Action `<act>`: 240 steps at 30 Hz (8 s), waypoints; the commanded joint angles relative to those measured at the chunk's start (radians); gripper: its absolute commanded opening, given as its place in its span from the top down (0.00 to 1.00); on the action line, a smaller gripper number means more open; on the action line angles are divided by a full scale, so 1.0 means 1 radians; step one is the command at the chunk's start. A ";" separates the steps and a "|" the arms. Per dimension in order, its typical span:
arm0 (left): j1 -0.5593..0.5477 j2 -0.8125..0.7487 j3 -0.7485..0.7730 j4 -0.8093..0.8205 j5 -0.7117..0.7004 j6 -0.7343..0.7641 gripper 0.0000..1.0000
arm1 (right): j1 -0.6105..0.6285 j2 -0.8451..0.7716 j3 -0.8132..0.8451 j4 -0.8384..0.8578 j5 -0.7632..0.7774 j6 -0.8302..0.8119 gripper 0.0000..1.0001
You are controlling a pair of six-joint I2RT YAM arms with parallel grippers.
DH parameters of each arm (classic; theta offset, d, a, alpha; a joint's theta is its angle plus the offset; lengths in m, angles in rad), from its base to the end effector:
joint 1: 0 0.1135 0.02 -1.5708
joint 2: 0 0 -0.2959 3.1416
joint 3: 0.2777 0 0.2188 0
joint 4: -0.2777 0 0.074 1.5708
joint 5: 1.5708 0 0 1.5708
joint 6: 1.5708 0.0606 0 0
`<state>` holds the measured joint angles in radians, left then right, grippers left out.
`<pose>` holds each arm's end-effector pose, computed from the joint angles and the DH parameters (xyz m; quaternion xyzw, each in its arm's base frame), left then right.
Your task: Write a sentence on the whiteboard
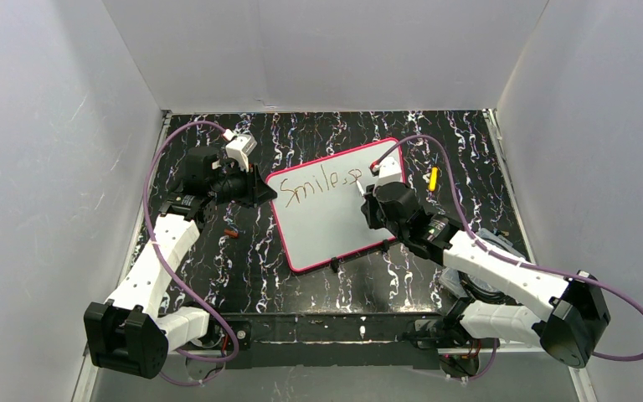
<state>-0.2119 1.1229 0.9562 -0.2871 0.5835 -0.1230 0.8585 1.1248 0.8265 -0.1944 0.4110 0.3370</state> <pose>0.2093 -0.0792 0.3498 0.1884 0.8046 -0.3251 0.4598 0.1655 0.1547 0.3147 -0.1154 0.8387 0.1381 0.5139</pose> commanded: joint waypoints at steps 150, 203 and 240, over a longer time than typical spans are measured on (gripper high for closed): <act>-0.004 0.000 0.012 -0.004 -0.016 0.037 1.00 | -0.067 -0.020 0.025 0.029 0.068 -0.110 0.99; -0.004 -0.003 0.010 -0.003 -0.014 0.037 1.00 | -0.101 -0.071 -0.002 -0.003 0.127 -0.105 0.99; -0.004 0.008 0.013 0.000 -0.007 0.033 1.00 | -0.109 -0.070 -0.019 -0.001 0.120 -0.086 0.99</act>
<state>-0.2119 1.1248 0.9562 -0.2874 0.5869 -0.1238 0.7490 1.0412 0.7563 -0.2298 0.4751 0.2691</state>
